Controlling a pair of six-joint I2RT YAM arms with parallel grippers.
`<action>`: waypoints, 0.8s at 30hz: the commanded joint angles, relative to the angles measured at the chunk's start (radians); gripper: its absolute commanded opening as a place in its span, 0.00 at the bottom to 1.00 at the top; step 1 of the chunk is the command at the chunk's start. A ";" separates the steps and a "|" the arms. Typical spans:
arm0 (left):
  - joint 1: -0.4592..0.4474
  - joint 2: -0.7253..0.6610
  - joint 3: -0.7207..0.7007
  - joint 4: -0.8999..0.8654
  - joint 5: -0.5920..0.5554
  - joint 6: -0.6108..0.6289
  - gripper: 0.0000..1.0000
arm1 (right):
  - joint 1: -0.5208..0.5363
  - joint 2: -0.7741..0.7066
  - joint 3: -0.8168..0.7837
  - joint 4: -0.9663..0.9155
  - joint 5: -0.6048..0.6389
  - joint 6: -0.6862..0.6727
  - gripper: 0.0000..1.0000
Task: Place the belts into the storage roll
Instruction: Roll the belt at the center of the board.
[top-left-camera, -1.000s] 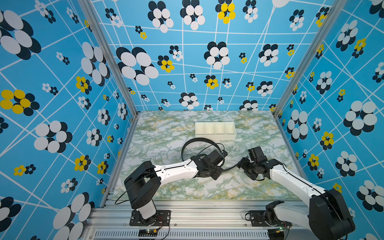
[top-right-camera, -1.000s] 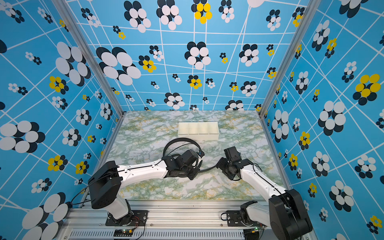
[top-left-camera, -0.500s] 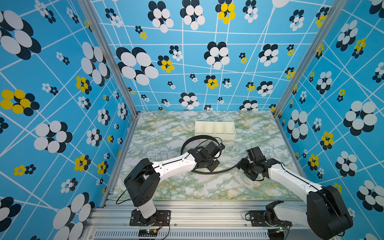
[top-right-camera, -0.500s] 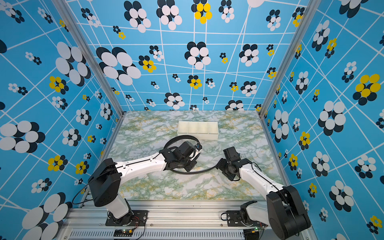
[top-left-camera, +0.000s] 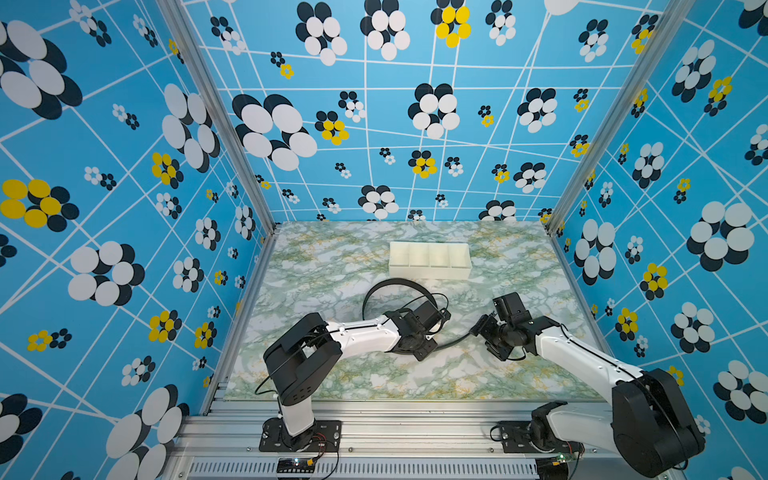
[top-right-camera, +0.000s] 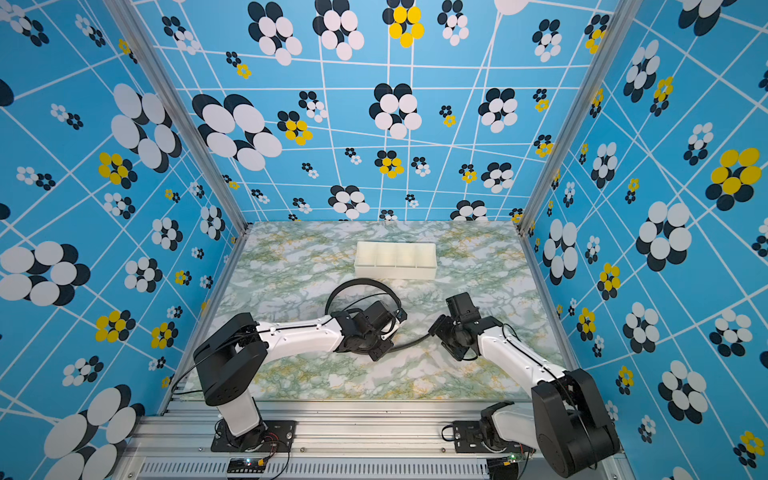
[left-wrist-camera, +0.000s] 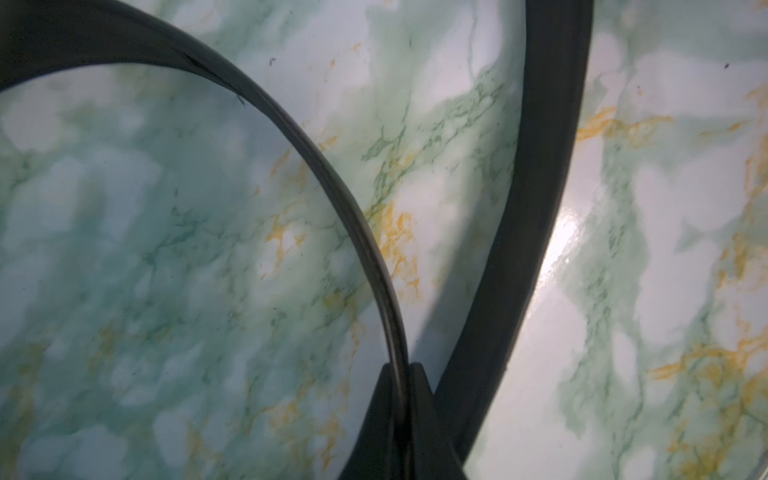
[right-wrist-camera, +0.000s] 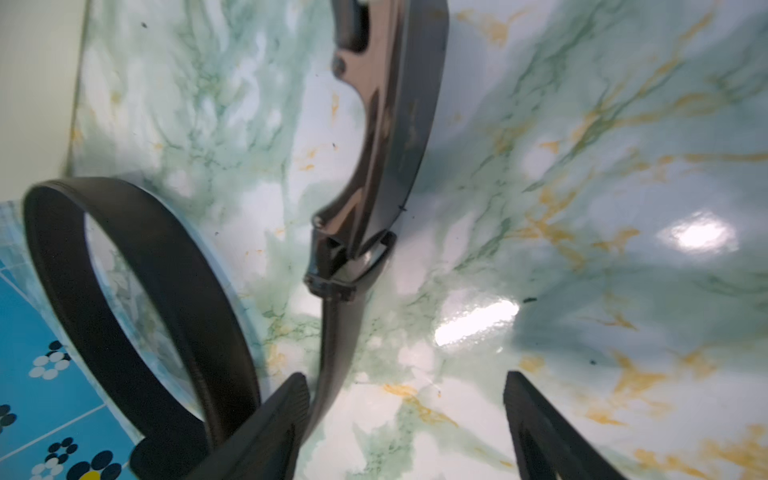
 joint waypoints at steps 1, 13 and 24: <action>-0.019 -0.030 -0.043 0.013 0.055 0.020 0.08 | 0.009 -0.008 -0.014 0.025 0.018 0.043 0.77; -0.055 -0.103 -0.108 0.021 0.187 0.094 0.10 | 0.039 0.282 0.095 0.074 0.049 -0.044 0.61; -0.057 -0.113 -0.128 0.028 0.245 0.144 0.10 | 0.040 0.503 0.378 -0.070 0.164 -0.277 0.03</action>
